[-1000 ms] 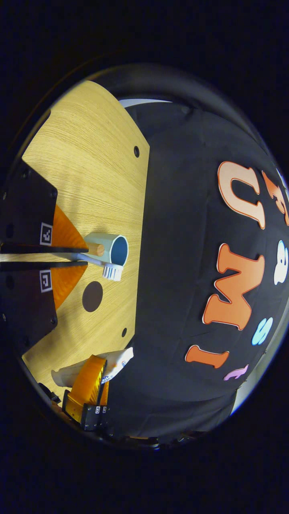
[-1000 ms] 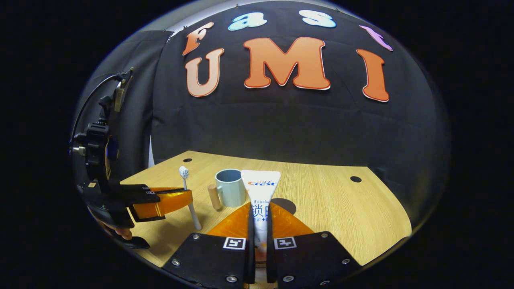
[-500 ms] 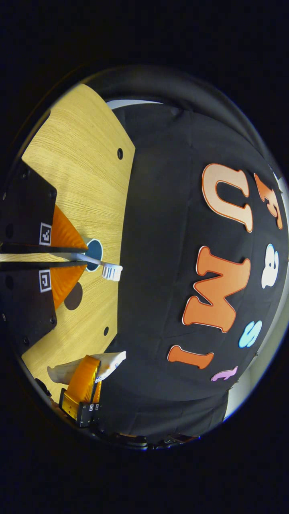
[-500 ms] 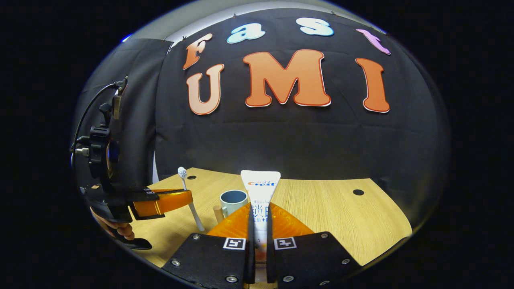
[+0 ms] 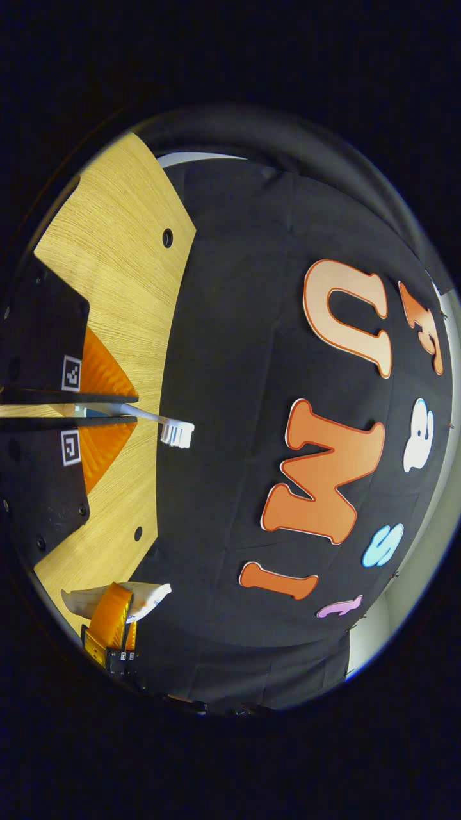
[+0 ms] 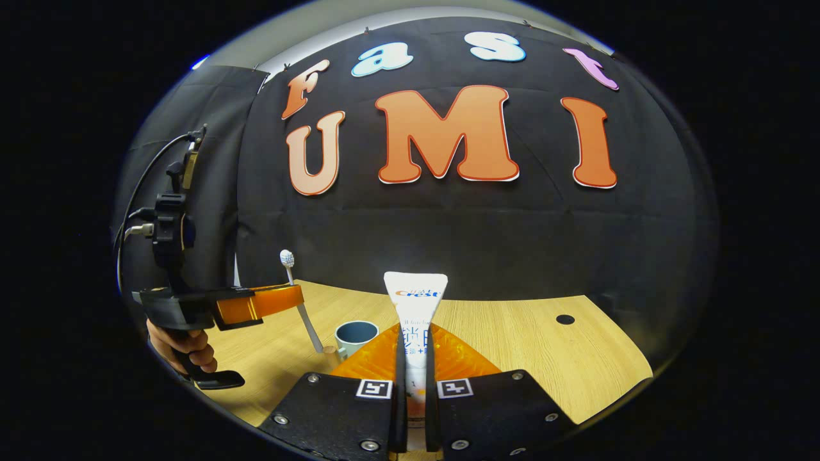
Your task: Put the toothbrush and toothpaste on the desktop into the cup, then pick up the cup and place it on the coaster on the desktop.
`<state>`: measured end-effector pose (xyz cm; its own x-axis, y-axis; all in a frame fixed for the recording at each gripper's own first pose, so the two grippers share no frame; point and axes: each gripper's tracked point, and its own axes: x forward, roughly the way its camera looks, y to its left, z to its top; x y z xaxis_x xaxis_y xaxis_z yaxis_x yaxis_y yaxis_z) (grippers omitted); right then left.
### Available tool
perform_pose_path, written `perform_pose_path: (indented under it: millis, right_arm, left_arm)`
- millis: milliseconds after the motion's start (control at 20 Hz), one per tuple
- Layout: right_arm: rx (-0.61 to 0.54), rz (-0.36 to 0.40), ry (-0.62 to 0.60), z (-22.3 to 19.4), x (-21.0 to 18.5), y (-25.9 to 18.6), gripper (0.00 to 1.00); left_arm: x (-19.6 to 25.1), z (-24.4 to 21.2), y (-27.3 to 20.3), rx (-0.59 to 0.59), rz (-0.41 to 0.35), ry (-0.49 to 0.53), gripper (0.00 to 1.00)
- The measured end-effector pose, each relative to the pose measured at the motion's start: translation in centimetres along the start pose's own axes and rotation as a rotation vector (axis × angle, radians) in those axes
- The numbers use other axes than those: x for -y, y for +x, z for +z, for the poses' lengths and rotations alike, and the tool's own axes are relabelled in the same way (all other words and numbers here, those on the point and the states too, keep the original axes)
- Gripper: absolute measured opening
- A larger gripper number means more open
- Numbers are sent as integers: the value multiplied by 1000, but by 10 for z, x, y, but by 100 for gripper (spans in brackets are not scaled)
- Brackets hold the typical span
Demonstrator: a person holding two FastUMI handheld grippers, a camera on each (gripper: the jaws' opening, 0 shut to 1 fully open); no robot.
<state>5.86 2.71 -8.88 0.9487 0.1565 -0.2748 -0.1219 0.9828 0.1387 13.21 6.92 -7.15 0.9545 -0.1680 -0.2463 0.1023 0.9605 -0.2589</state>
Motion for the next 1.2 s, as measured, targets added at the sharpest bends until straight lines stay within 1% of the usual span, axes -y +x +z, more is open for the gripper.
perform_pose_path:
  millis: [150,350,500,650,850,1050,1200]
  right_arm:
    - [5,-4,-16,5,5,11,11]
    - [29,-9,-29,18,11,22,11]
    - [33,-13,-44,18,17,27,11]
    - [41,-9,-35,20,16,33,11]
    - [39,0,-32,19,16,45,11]
    - [86,33,-63,26,8,48,11]
    - [113,46,-56,31,4,52,11]
  left_arm:
    - [1,10,20,14,-6,-19,7]
    - [5,27,41,51,-10,6,7]
    - [10,34,53,65,-20,9,7]
    - [10,27,59,56,-27,19,7]
    - [8,7,77,6,-31,-19,7]
    - [5,-16,84,-42,-34,-45,7]
    - [1,-32,87,-80,-22,-35,7]
